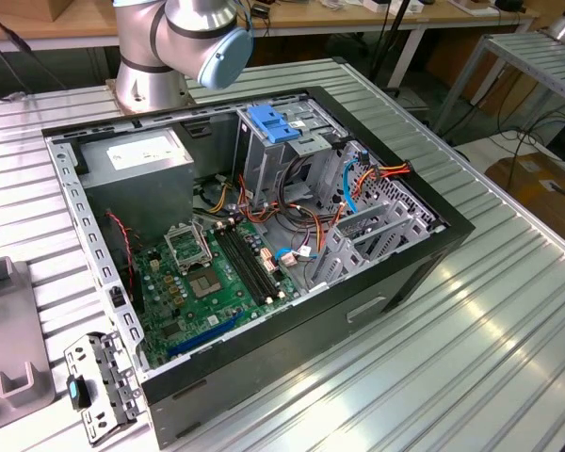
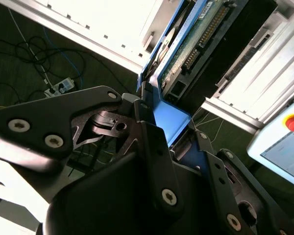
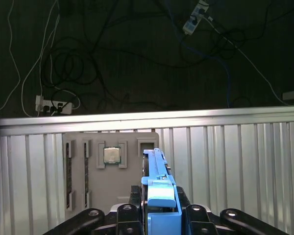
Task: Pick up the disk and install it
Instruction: 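Pick up the disk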
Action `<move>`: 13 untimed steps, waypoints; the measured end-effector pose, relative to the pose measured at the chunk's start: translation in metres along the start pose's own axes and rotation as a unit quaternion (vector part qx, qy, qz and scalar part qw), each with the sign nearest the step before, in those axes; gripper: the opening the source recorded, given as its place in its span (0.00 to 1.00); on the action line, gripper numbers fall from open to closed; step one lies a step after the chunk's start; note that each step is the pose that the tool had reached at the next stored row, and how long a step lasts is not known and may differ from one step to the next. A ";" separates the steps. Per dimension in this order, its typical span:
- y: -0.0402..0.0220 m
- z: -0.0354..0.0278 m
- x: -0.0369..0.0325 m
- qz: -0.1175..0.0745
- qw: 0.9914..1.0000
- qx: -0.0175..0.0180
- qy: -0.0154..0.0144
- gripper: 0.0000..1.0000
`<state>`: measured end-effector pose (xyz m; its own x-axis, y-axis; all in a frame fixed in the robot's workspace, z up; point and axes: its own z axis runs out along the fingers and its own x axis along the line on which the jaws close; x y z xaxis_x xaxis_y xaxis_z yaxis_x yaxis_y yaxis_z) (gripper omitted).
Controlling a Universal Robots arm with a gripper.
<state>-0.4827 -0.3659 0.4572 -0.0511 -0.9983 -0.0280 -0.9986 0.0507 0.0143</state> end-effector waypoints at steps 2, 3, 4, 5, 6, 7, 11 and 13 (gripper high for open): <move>0.0000 -0.0013 0.0000 0.000 1.000 0.000 0.000 0.37; 0.0000 -0.0021 -0.0001 0.000 1.000 0.000 0.000 0.37; 0.0000 -0.0028 -0.0001 0.000 1.000 0.000 0.000 0.37; 0.0001 -0.0035 -0.0001 0.000 1.000 0.000 0.000 0.37; 0.0001 -0.0046 -0.0001 0.000 1.000 0.000 0.000 0.37; 0.0001 -0.0055 -0.0002 0.000 1.000 0.000 0.000 0.37; 0.0001 -0.0088 -0.0003 0.000 1.000 -0.001 0.000 0.37; 0.0001 -0.0103 -0.0003 0.000 1.000 -0.001 0.000 0.37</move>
<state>-0.4827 -0.3659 0.4675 -0.0512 -0.9983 -0.0279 -0.9986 0.0507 0.0157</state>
